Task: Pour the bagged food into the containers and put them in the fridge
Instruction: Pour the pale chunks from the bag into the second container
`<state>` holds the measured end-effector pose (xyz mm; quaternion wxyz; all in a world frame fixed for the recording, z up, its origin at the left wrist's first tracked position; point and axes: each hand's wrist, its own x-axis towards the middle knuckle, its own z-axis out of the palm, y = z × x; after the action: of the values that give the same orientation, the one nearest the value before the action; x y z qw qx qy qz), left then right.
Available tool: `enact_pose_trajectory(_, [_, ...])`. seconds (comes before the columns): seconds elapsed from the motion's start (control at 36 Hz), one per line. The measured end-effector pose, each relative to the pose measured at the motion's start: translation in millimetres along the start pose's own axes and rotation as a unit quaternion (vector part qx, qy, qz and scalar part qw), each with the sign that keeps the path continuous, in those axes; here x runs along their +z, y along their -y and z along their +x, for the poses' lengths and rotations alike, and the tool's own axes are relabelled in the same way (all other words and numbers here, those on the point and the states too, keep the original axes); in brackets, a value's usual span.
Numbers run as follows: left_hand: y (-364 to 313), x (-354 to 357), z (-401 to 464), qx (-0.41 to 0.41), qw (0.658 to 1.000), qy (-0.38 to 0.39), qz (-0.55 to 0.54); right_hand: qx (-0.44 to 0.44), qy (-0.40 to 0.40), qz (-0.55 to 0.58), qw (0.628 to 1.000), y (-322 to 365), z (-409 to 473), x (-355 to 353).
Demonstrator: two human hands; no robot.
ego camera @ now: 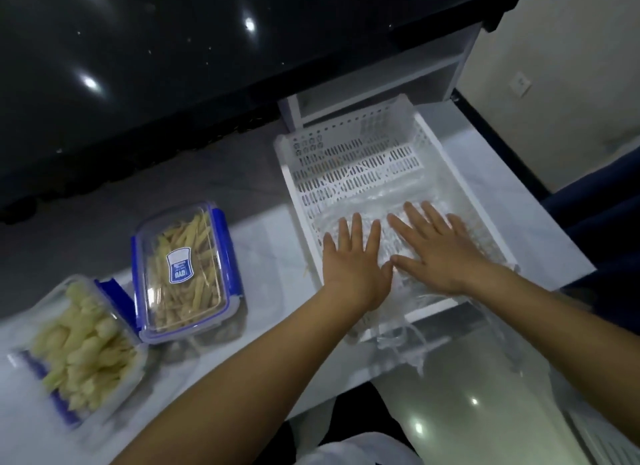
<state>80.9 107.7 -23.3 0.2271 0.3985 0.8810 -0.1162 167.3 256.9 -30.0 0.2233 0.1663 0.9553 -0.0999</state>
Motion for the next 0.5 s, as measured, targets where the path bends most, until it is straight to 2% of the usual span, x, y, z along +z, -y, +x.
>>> enact_pose_trajectory(0.14, [4, -12, -9, 0.014, 0.999, -0.033, -0.025, 0.005, 0.020, 0.038, 0.999, 2, -6, -15])
enact_pose_trajectory(0.22, [16, -26, -24, 0.029, 0.989, -0.118, -0.079, 0.023, 0.029, 0.135, 0.990, 10, -20, -39])
enact_pose_trajectory(0.31, [47, -36, -56, 0.009, 0.965, -0.198, -0.171, 0.027, -0.007, 0.195, 0.980, 31, -46, -66])
enact_pose_trajectory(0.39, [90, -29, -104, -0.026, 0.936, -0.240, -0.256, -0.013, -0.060, 0.222, 0.973, 69, -76, -82])
enact_pose_trajectory(0.5, [151, 11, -175, -0.093, 0.913, -0.271, -0.289, -0.112, -0.100, 0.193, 0.970, 143, -111, -72])
